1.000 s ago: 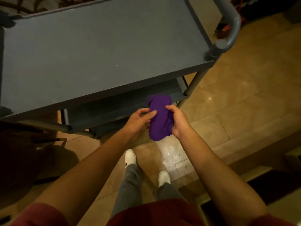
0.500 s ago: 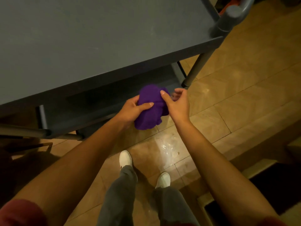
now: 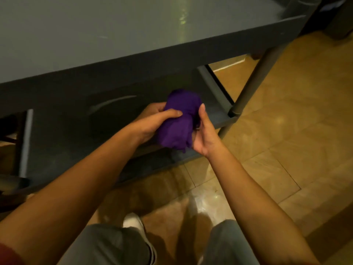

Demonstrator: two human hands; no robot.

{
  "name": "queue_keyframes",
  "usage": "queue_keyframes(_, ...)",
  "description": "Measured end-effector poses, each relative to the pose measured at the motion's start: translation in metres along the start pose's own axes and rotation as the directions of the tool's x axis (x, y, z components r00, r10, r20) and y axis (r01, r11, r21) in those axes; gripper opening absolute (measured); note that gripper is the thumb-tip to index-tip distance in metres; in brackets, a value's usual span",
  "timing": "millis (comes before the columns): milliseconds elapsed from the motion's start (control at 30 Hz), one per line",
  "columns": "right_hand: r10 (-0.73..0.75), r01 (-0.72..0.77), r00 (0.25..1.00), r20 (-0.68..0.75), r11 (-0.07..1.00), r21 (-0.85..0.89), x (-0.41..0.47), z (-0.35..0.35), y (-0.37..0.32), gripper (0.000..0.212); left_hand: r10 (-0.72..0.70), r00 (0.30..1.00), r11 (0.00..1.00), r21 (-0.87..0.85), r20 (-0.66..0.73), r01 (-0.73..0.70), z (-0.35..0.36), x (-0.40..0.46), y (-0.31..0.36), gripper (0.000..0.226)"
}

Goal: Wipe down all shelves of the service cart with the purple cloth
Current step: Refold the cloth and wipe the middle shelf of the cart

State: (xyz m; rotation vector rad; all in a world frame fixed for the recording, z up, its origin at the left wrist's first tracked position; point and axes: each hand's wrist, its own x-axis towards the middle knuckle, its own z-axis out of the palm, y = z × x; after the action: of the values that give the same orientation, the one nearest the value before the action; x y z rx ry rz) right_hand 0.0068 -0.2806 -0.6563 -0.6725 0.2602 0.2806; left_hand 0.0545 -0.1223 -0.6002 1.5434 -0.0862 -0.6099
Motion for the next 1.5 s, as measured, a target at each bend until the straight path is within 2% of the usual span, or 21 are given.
queue_keyframes(67,0.012,-0.009,0.999,0.037,0.997,-0.080,0.019,0.001,0.000,0.063,0.075,0.994,0.994,0.082,-0.075,-0.069,0.000,0.015,-0.005,0.014)
queue_keyframes(167,-0.138,0.111,0.989,-0.054,0.930,-0.350,0.056,0.000,-0.003,0.030,0.244,0.947,0.929,0.330,-0.208,-0.167,-0.007,0.042,-0.008,0.013)
queue_keyframes(233,-0.221,0.181,0.974,-0.050,0.892,-0.415,0.076,-0.004,-0.006,0.023,0.303,0.919,0.918,0.336,-0.253,-0.210,-0.015,0.060,-0.013,0.011)
queue_keyframes(367,-0.290,0.280,0.956,0.049,0.844,-0.457,0.098,-0.010,-0.008,0.021,0.308,0.906,0.946,0.196,-0.290,-0.259,-0.031,0.083,-0.026,0.035)
queue_keyframes(467,-0.290,0.288,0.955,0.061,0.858,-0.425,0.105,-0.013,-0.009,0.022,0.267,0.932,0.962,0.005,-0.247,-0.274,-0.039,0.089,-0.034,0.045)
queue_keyframes(533,-0.244,0.255,0.966,0.082,0.866,-0.430,0.109,-0.014,-0.005,0.024,0.243,0.942,0.967,-0.021,-0.232,-0.254,-0.041,0.090,-0.041,0.054)
queue_keyframes(600,-0.177,0.205,0.979,0.104,0.876,-0.436,0.112,-0.012,0.001,0.028,0.271,0.920,0.960,0.007,-0.285,-0.280,-0.044,0.092,-0.047,0.056)
queue_keyframes(667,-0.121,0.166,0.983,0.137,0.899,-0.404,0.118,-0.010,0.006,0.033,0.361,0.859,0.930,0.075,-0.362,-0.359,-0.051,0.093,-0.052,0.054)
queue_keyframes(733,-0.104,0.170,0.978,0.183,0.903,-0.394,0.126,-0.005,0.008,0.041,0.409,0.823,0.905,0.061,-0.394,-0.421,-0.058,0.095,-0.058,0.041)
queue_keyframes(833,-0.099,0.154,0.985,0.139,0.867,-0.473,0.137,0.016,0.010,0.065,0.391,0.806,0.914,0.085,-0.444,-0.396,-0.067,0.094,-0.057,0.017)
queue_keyframes(900,-0.091,0.139,0.989,0.117,0.838,-0.527,0.144,0.036,0.012,0.067,0.404,0.759,0.913,0.175,-0.511,-0.368,-0.079,0.094,-0.050,0.020)
queue_keyframes(1000,-0.097,0.132,0.991,0.091,0.812,-0.569,0.152,0.056,0.008,0.062,0.470,0.682,0.882,0.302,-0.560,-0.361,-0.093,0.092,-0.032,0.041)
queue_keyframes(1067,-0.137,0.163,0.987,0.089,0.785,-0.598,0.159,0.055,0.001,0.053,0.483,0.685,0.876,0.298,-0.546,-0.380,-0.099,0.097,-0.030,0.040)
queue_keyframes(1167,-0.162,0.167,0.985,0.066,0.752,-0.638,0.179,0.035,0.004,0.052,0.560,0.674,0.814,0.471,-0.482,-0.340,-0.114,0.114,-0.053,0.026)
queue_keyframes(1233,-0.189,0.186,0.979,0.072,0.697,-0.692,0.186,0.024,0.009,0.050,0.588,0.702,0.745,0.608,-0.403,-0.274,-0.120,0.117,-0.064,0.024)
queue_keyframes(1267,-0.206,0.204,0.975,0.087,0.658,-0.725,0.187,0.022,0.011,0.046,0.580,0.720,0.726,0.642,-0.380,-0.245,-0.124,0.115,-0.069,0.030)
queue_keyframes(1333,-0.261,0.252,0.958,0.117,0.574,-0.779,0.186,0.022,0.005,0.030,0.528,0.759,0.723,0.670,-0.380,-0.168,-0.132,0.108,-0.075,0.058)
queue_keyframes(1367,-0.294,0.268,0.948,0.125,0.521,-0.810,0.188,0.025,0.000,0.024,0.518,0.761,0.670,0.738,-0.391,-0.077,-0.140,0.099,-0.078,0.072)
queue_keyframes(1433,-0.374,0.259,0.922,0.100,0.403,-0.878,0.188,0.028,-0.020,0.021,0.478,0.757,0.594,0.799,-0.447,0.097,-0.155,0.076,-0.082,0.078)
queue_keyframes(1500,-0.442,0.248,0.891,0.106,0.278,-0.928,0.192,0.025,-0.035,0.031,0.408,0.755,0.572,0.788,-0.513,0.226,-0.175,0.052,-0.088,0.075)
